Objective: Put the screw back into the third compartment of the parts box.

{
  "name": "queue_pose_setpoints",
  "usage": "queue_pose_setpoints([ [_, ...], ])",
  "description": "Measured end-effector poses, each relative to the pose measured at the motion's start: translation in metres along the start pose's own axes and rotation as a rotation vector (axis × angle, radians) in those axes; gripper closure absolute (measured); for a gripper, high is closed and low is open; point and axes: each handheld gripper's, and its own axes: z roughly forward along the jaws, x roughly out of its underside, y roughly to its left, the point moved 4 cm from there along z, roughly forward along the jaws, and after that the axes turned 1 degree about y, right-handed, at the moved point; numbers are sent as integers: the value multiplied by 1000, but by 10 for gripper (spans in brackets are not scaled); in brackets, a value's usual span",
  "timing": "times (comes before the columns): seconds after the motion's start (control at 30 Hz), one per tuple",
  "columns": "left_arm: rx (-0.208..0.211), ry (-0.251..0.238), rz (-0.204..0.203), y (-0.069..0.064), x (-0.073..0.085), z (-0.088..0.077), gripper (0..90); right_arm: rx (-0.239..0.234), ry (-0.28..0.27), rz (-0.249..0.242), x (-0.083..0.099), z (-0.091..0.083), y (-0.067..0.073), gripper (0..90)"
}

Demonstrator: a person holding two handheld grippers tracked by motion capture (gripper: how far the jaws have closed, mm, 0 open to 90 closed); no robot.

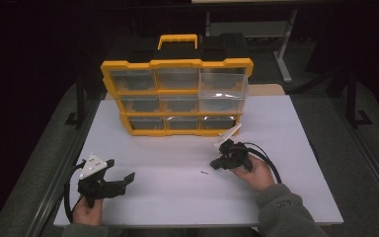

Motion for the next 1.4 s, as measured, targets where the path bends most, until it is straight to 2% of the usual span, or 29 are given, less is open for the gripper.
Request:
queue_pose_setpoints([
  [0.23, -1, 2, 2, 1, 0, 0, 137, 3, -7, 24, 12, -20, -5, 868],
  [0.3, -2, 2, 0, 0, 0, 0, 137, -11, -8, 60, 16, -29, -6, 867],
  [0.47, -4, 4, 1, 1, 0, 0, 137, -9, -15, 72, 20, -42, -9, 867],
  [0.6, -5, 4, 3, 1, 0, 0, 137, 0, -20, 88, 24, -55, -13, 867],
  [0.7, -2, 4, 4, 0, 1, 0, 137, 9, -29, 95, 25, -72, -17, 867],
  [0.73, -2, 4, 4, 0, 1, 0, 137, 9, -29, 95, 25, -72, -17, 867],
  [1.03, -6, 4, -2, 1, 1, 0, 137, 22, -58, 128, 19, -118, -30, 867],
  [1.4, -8, 5, -4, 1, 1, 0, 137, 63, -74, 118, -1, -180, -42, 867],
])
